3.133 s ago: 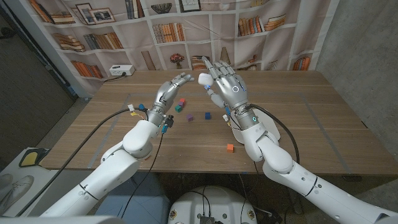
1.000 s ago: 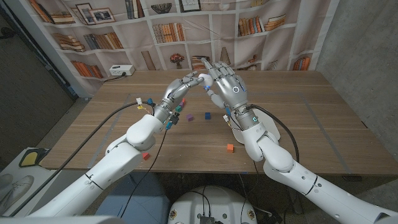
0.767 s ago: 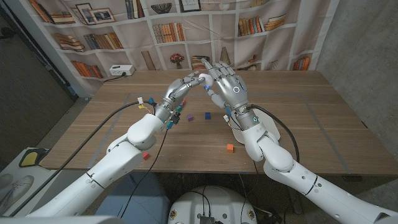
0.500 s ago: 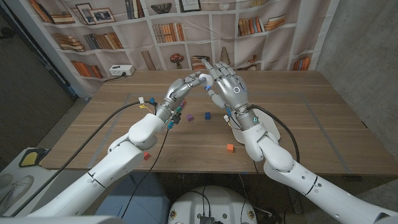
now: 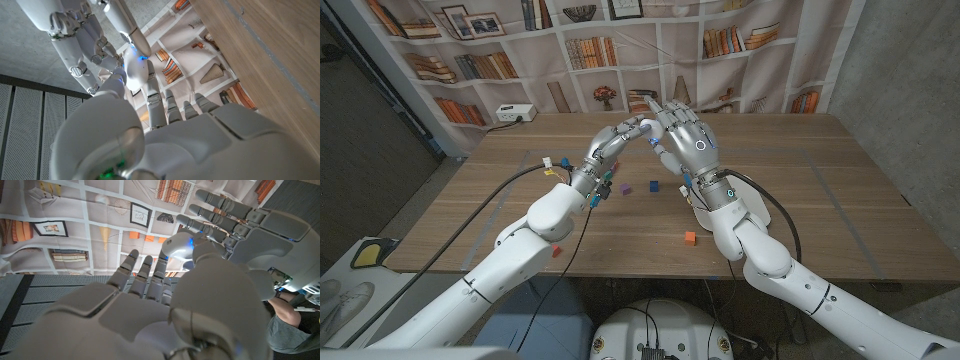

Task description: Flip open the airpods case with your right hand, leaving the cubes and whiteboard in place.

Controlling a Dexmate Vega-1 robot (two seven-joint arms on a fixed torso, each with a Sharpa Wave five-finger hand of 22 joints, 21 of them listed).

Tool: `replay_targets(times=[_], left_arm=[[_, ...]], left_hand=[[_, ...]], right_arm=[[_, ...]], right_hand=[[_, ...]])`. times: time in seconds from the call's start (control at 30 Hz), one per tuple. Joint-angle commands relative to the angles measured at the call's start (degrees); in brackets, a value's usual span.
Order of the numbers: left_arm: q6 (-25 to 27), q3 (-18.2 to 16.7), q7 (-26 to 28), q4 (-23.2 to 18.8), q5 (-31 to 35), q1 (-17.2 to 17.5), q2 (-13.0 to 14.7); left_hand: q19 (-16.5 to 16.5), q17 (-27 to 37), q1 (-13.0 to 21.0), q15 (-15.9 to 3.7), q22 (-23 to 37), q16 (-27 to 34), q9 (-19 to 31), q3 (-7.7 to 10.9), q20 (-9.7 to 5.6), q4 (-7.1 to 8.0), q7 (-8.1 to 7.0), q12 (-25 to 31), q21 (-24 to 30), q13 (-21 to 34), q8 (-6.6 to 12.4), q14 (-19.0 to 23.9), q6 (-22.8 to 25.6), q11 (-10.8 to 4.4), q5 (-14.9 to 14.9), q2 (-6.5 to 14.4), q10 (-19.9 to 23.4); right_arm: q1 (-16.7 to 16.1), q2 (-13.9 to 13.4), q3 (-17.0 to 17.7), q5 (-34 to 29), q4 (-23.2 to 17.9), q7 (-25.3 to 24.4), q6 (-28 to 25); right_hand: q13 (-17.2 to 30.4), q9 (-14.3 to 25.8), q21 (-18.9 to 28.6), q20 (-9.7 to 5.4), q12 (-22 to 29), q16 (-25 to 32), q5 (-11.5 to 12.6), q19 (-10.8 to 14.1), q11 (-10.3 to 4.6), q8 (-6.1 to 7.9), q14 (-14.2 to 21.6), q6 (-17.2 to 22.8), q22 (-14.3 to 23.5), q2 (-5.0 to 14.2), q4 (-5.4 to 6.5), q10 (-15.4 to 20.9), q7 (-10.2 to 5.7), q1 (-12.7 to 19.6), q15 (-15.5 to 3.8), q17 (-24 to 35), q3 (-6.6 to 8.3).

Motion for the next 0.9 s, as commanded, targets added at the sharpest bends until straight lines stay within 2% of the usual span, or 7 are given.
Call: replay_targets(times=[0.03,0.37,0.6,0.9], left_arm=[[1.58,-0.16,0.15,-1.22,0.17,0.34,1.04],[1.31,-0.03,-0.23,-1.16,-0.37,0.18,0.87],[0.17,0.26,0.18,-0.69,-0.90,0.26,-0.47],[0.32,0.56,0.82,-0.93,-0.71,0.64,-0.77]], left_hand=[[0.26,0.07,0.87,-0.37,-0.01,0.48,0.11,0.10,-0.62,-0.06,-0.19,0.22,0.24,0.06,0.25,0.14,1.06,-0.49,0.34,-0.34,0.60],[0.13,0.08,1.23,-0.02,-0.02,0.38,0.05,-0.27,-0.10,-0.25,-0.51,-0.02,0.13,0.05,0.08,-0.01,1.56,-0.47,0.39,-1.30,0.57],[1.74,0.01,7.68,0.04,-0.04,0.70,0.30,2.51,1.01,-0.78,-2.02,0.28,0.46,0.01,0.68,1.67,5.74,-0.20,0.86,1.82,3.39],[2.45,-0.03,9.48,-0.11,-0.05,0.67,0.43,2.89,0.90,-0.71,-2.08,0.25,0.52,0.00,0.69,2.21,6.74,-0.62,0.54,2.09,4.24]], right_arm=[[-0.22,0.06,-0.10,-0.48,-0.52,0.19,-0.45],[-0.82,-0.45,0.24,-0.47,-1.40,0.20,-0.29],[-1.15,-0.60,0.36,-0.45,-1.73,0.33,-0.04],[-1.91,-0.57,0.76,-0.14,-2.18,0.25,-0.28]], right_hand=[[0.06,0.06,-0.01,0.07,0.52,-0.40,0.21,0.38,-5.93,0.16,0.25,0.46,0.11,0.13,0.13,6.36,-0.18,0.65,-7.54,0.33,-0.16],[-0.03,0.07,-0.03,-0.04,0.58,-0.44,0.24,0.45,-5.95,0.13,0.31,0.75,0.11,0.20,0.17,6.39,-0.38,0.79,-7.59,0.38,-0.24],[-0.04,0.08,-0.04,-0.06,0.62,-0.44,0.27,0.46,-6.11,0.17,0.38,1.11,0.11,0.25,0.21,6.34,-0.31,0.86,-7.67,0.41,-0.31],[-0.08,0.09,-0.06,-0.12,0.75,-0.47,0.29,0.49,-6.07,0.13,0.43,1.40,0.11,0.29,0.28,6.50,-0.29,0.90,-7.70,0.46,-0.44]])
